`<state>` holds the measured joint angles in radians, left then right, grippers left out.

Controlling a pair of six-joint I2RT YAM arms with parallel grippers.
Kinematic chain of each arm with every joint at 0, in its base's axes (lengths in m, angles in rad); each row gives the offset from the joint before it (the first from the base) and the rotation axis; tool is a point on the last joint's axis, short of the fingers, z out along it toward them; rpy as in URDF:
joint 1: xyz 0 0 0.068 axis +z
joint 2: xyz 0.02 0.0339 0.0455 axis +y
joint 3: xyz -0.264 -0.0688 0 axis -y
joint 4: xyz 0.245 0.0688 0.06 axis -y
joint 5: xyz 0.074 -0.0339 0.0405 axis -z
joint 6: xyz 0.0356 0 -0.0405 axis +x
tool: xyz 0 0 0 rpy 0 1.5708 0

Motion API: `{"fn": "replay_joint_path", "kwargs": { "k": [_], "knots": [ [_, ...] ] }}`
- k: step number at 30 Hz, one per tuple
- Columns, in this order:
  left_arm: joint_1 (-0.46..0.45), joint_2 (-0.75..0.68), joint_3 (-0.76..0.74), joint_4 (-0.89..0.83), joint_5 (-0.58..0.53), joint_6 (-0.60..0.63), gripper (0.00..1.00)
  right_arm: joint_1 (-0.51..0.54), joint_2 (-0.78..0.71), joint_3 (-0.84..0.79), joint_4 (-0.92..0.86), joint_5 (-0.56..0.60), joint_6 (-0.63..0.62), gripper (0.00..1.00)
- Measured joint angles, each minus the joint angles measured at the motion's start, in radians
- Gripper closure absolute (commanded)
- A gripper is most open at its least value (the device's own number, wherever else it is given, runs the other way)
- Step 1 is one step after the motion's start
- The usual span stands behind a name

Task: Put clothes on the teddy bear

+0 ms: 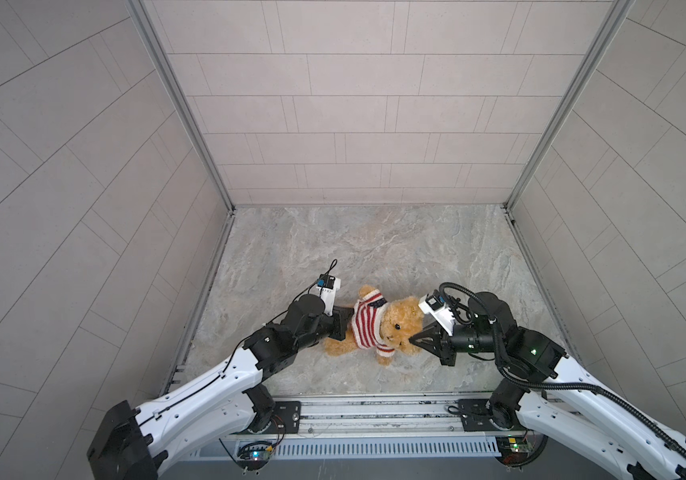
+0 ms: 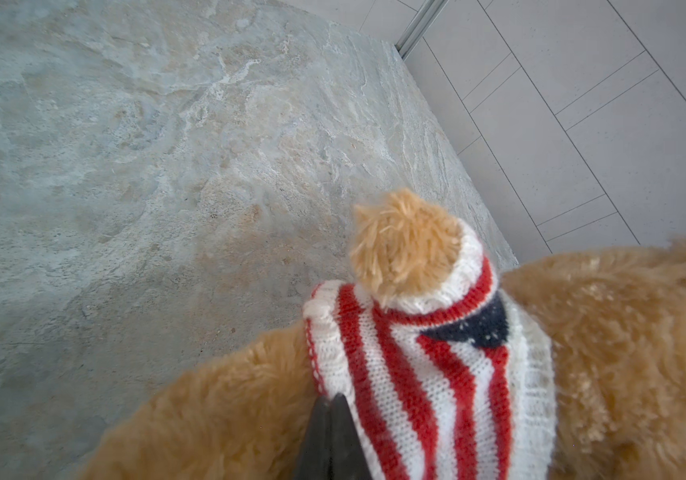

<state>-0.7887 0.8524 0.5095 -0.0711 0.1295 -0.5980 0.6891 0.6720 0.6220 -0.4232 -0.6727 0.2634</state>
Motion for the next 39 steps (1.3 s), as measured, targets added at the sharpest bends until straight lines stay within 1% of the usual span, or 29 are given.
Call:
{"fn": "replay_joint_path", "kwargs": {
  "k": [5, 9, 23, 24, 27, 29, 31, 32, 34, 35, 37, 39],
  "knots": [
    [0.031, -0.029, -0.028, -0.002, 0.003, -0.008, 1.0, 0.0, -0.005, 0.0, -0.015, 0.009, -0.014, 1.0],
    [0.047, -0.042, -0.029, -0.026, -0.014, -0.004, 1.0, 0.0, -0.02, 0.0, -0.017, 0.009, -0.022, 1.0],
    [0.053, -0.053, -0.031, -0.07, -0.023, 0.027, 1.0, 0.0, -0.026, 0.003, -0.031, 0.008, -0.029, 1.0],
    [0.053, -0.062, -0.031, -0.079, -0.022, 0.034, 0.98, 0.0, -0.024, 0.005, -0.033, 0.008, -0.029, 1.0],
    [0.053, -0.102, -0.02, -0.126, -0.022, 0.065, 0.79, 0.0, -0.005, 0.019, -0.042, 0.008, -0.029, 1.0],
    [0.053, -0.13, 0.005, -0.166, -0.021, 0.097, 0.6, 0.0, 0.017, 0.035, -0.047, 0.008, -0.029, 1.0],
    [0.053, -0.149, 0.037, -0.188, -0.016, 0.122, 0.43, 0.0, 0.036, 0.048, -0.046, 0.007, -0.029, 1.0],
    [0.053, -0.154, 0.053, -0.195, -0.011, 0.134, 0.36, 0.0, 0.043, 0.051, -0.046, 0.006, -0.03, 1.0],
    [0.053, -0.155, 0.08, -0.203, 0.001, 0.151, 0.27, 0.0, 0.049, 0.052, -0.045, 0.004, -0.032, 1.0],
    [0.053, -0.151, 0.092, -0.205, 0.008, 0.157, 0.24, 0.002, 0.05, 0.052, -0.045, 0.004, -0.032, 1.0],
    [0.053, -0.138, 0.105, -0.201, 0.019, 0.162, 0.2, 0.005, 0.05, 0.052, -0.045, 0.003, -0.032, 1.0],
    [0.054, -0.114, 0.111, -0.193, 0.028, 0.164, 0.19, 0.01, 0.05, 0.052, -0.044, 0.001, -0.032, 1.0]
  ]
}}
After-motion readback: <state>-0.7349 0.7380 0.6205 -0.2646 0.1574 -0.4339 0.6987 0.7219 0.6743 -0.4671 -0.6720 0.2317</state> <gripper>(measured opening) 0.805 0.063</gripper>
